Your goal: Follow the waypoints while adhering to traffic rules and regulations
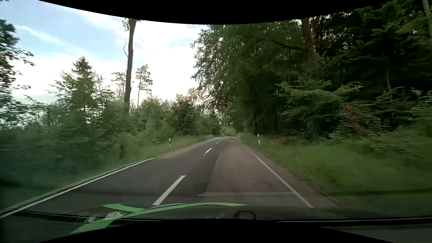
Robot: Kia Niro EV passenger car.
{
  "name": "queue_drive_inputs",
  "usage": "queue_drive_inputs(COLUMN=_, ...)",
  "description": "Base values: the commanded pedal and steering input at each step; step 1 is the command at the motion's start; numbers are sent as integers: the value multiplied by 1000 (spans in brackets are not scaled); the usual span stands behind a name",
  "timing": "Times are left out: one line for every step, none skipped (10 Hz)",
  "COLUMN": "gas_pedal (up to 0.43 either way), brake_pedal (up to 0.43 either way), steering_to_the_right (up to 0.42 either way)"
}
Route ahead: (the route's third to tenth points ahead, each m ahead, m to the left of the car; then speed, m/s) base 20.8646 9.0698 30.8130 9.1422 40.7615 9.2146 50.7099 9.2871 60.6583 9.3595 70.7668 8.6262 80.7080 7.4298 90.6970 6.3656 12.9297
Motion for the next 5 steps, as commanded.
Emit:
queue_drive_inputs(gas_pedal=8, brake_pedal=0, steering_to_the_right=0)
queue_drive_inputs(gas_pedal=87, brake_pedal=0, steering_to_the_right=0)
queue_drive_inputs(gas_pedal=98, brake_pedal=0, steering_to_the_right=0)
queue_drive_inputs(gas_pedal=98, brake_pedal=0, steering_to_the_right=0)
queue_drive_inputs(gas_pedal=87, brake_pedal=0, steering_to_the_right=0)
